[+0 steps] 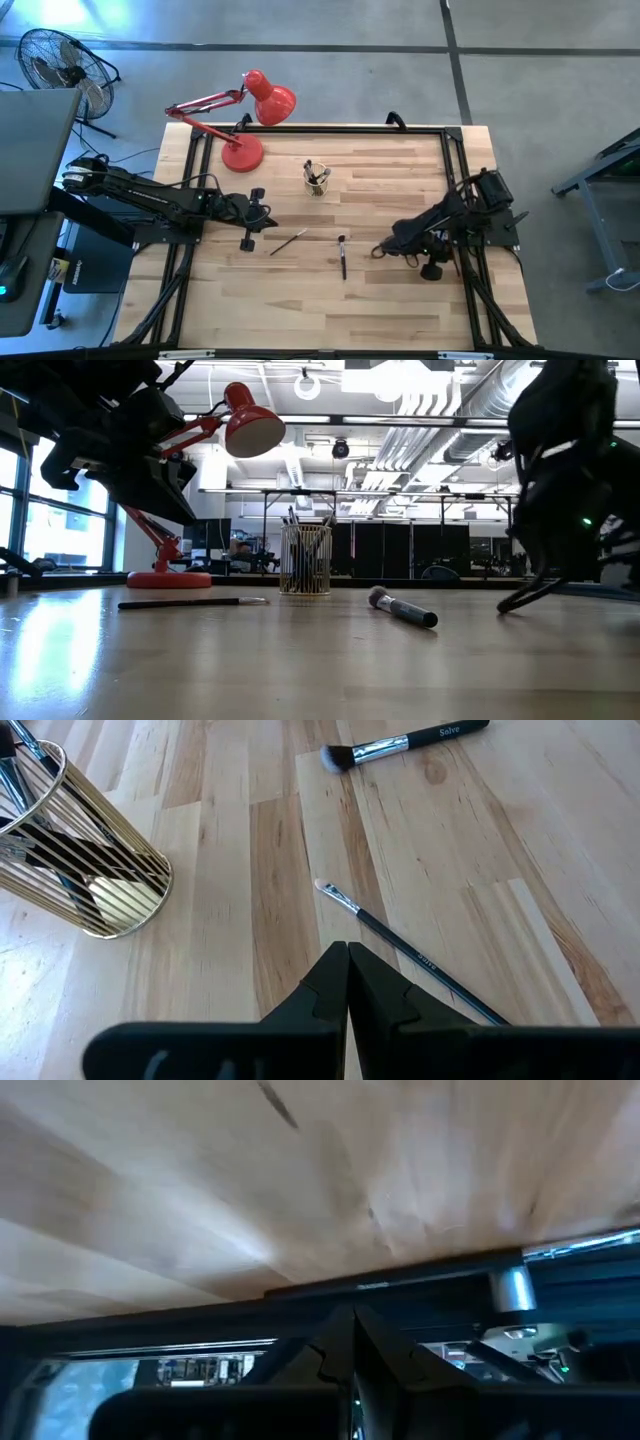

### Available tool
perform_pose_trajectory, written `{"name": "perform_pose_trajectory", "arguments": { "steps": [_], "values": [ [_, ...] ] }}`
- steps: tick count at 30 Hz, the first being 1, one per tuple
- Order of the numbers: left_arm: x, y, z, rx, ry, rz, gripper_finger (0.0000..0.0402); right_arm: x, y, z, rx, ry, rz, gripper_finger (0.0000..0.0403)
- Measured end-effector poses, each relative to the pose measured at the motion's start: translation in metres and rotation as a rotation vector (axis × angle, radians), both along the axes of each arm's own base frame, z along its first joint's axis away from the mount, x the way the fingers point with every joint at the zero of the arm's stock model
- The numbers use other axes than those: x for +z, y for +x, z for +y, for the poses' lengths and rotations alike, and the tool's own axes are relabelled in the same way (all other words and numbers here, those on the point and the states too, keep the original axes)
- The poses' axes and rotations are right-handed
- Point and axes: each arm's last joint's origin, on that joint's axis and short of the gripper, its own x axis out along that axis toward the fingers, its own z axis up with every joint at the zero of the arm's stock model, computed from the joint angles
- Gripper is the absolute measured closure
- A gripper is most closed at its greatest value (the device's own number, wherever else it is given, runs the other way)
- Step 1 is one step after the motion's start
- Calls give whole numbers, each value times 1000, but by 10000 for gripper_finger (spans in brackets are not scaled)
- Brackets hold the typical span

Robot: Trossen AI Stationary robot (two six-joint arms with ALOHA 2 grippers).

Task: Put items in baskets/containers
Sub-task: Put the black eyeshadow brush into the gold pen holder

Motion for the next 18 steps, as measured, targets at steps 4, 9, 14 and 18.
{"name": "perform_pose_trajectory", "arguments": {
  "steps": [4, 9, 14, 18],
  "values": [
    [0, 0, 0, 0, 0, 0, 401, -5, -12, 1, 16, -4, 28, 403],
    [0, 0, 0, 1, 0, -1, 401, -12, -22, 1, 30, -2, 28, 403],
    [0, 0, 0, 1, 0, 0, 401, -19, -27, 2, 58, 2, -11, 403],
    [0, 0, 0, 1, -1, 0, 401, -23, -28, 3, 62, 6, -46, 403]
  ]
}}
